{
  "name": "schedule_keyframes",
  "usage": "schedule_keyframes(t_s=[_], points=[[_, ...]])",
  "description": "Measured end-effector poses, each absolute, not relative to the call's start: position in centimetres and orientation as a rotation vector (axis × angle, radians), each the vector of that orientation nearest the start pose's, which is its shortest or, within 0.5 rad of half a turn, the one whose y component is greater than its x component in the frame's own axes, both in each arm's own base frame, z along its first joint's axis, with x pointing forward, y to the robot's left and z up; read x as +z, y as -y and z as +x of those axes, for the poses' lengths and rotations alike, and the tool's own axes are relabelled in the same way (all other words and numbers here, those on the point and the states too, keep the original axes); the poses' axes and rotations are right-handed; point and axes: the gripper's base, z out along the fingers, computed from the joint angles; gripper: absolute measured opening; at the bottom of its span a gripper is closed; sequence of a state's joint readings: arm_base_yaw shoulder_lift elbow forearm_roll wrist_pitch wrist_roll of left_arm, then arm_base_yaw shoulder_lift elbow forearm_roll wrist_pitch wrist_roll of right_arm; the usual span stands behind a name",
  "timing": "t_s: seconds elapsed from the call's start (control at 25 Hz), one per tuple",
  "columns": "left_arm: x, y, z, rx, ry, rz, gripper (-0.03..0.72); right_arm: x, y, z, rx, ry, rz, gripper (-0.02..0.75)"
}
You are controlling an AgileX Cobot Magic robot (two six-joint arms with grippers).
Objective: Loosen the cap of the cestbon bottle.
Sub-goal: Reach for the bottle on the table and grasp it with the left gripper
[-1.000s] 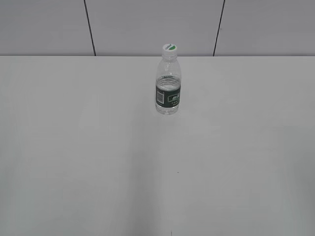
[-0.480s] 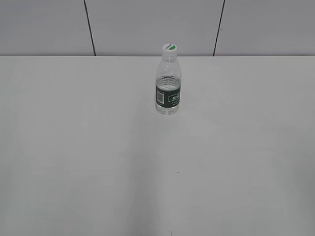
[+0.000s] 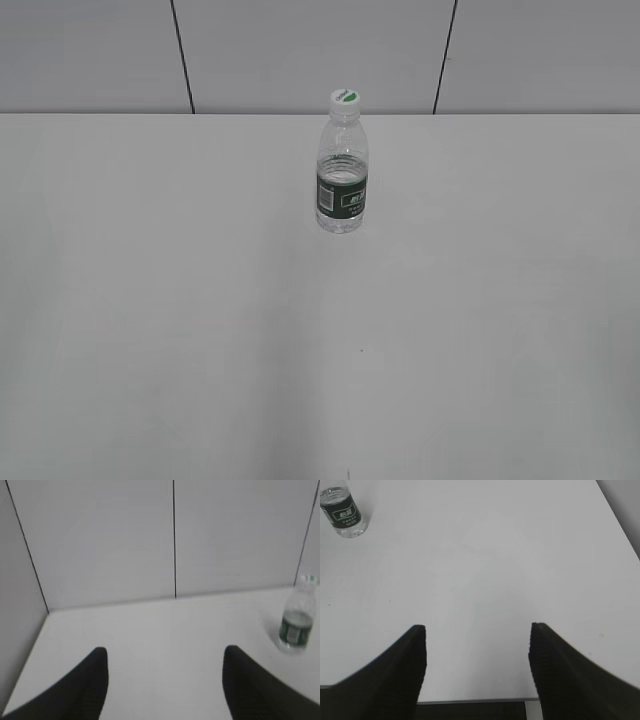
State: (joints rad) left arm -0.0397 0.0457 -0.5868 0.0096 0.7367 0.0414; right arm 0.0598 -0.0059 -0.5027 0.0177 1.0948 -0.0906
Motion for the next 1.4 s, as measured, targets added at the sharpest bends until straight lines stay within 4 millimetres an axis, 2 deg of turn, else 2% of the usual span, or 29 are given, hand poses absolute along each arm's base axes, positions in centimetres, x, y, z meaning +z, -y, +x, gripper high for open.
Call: schedule_keyframes(t_s=[0.08,0.2,0.36,0.48,0.6,0.8,0.88,1.0,1.16,1.4], points=[[34.2,0.0,1.5,0.011,-1.613,0.067,0.435,27.5,-0.1,-0.8,0.002,-2.063,-0.157,0.498],[35.0,0.2,4.9,0.010,-1.619,0.069,0.435,27.5,-0.1,-0.8,0.002,-2.063,-0.157,0.498],[35.6,0.4,10.5,0.009,-1.593,0.070,0.435,27.5,-0.1,-0.8,0.002,-2.063,-0.157,0.498],[35.2,0.6,14.9,0.006,-1.566,0.072,0.435,27.5,-0.1,-0.8,0.002,-2.063,-0.157,0.498],[32.6,1.7,20.0,-0.028,-1.631,0.108,0.435,27.5,-0.1,-0.8,0.002,-2.063,-0.157,0.498],[27.5,6.2,25.1,-0.124,-1.683,0.297,0.435,27.5,-0.1,-0.8,0.002,-2.063,-0.157,0.498],[25.2,7.9,26.4,-0.164,-1.706,0.362,0.435,27.5,-0.1,-0.8,0.002,-2.063,-0.157,0.498],[22.8,9.3,27.5,-0.235,-1.724,0.377,0.435,27.5,-0.1,-0.8,0.002,-2.063,-0.157,0.498],[21.1,10.5,28.2,-0.348,-1.701,0.426,0.435,27.5,-0.1,-0.8,0.002,-2.063,-0.157,0.498],[18.0,12.9,28.1,-0.561,-1.643,0.625,0.435,27.5,-0.1,-0.8,0.002,-2.063,-0.157,0.498]])
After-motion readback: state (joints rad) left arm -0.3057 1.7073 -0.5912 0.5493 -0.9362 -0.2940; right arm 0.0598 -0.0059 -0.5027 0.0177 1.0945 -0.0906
